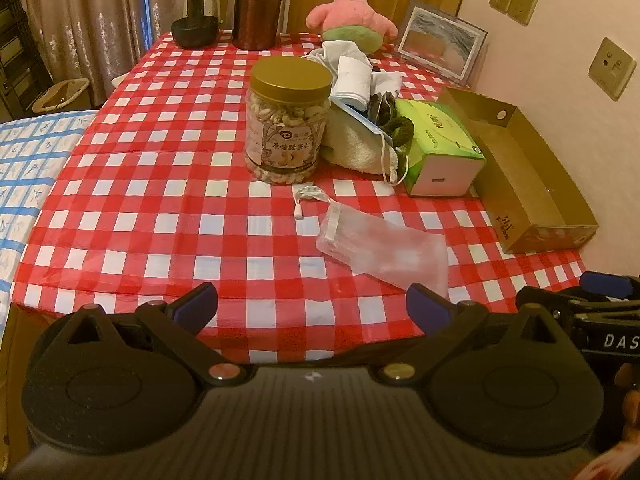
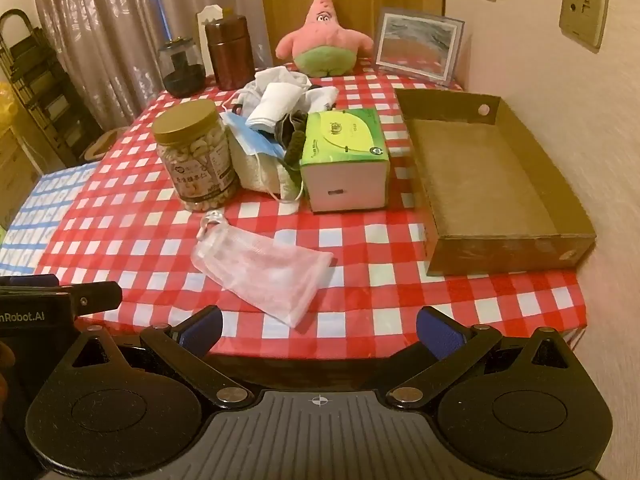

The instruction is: Organize soft objects

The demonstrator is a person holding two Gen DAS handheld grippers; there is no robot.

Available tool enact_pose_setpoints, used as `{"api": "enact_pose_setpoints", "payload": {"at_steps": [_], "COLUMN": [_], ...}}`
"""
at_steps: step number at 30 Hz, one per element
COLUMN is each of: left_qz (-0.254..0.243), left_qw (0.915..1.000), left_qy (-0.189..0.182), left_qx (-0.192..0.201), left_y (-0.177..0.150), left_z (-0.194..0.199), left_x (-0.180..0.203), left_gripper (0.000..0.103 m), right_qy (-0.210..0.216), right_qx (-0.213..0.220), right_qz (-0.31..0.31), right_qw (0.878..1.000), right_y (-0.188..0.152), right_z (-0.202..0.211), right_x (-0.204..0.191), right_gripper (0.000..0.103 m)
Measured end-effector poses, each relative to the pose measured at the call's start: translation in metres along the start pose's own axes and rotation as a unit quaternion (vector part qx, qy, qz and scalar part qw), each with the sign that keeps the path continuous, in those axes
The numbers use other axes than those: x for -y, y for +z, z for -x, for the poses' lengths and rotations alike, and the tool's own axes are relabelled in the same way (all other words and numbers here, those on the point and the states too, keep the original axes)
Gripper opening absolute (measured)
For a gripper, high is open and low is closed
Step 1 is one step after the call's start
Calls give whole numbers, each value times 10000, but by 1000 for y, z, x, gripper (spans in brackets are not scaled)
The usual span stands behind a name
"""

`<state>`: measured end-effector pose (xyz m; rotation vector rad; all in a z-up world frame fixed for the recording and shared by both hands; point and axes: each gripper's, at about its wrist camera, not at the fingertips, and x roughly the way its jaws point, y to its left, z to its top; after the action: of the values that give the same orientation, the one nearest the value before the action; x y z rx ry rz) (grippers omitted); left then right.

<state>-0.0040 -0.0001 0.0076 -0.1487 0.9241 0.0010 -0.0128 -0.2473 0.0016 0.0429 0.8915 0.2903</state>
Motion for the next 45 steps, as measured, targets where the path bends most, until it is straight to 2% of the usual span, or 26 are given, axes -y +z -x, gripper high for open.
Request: {"api": "enact_pose_setpoints", "payload": {"at_steps": [45], "left_qz": [-17], "left_qw": [10000], "left_qy": [-25], "left_qx": [38], "left_y": [2], "left_z": [1], "left_x": [4], "left_gripper": [100], "right_qy": [-7], "right_qx": [14], "right_qz": [-11], "right_qw": [10000], "right_y": [0], "right_z": [1], "right_x": [0], "right_gripper": [103]}}
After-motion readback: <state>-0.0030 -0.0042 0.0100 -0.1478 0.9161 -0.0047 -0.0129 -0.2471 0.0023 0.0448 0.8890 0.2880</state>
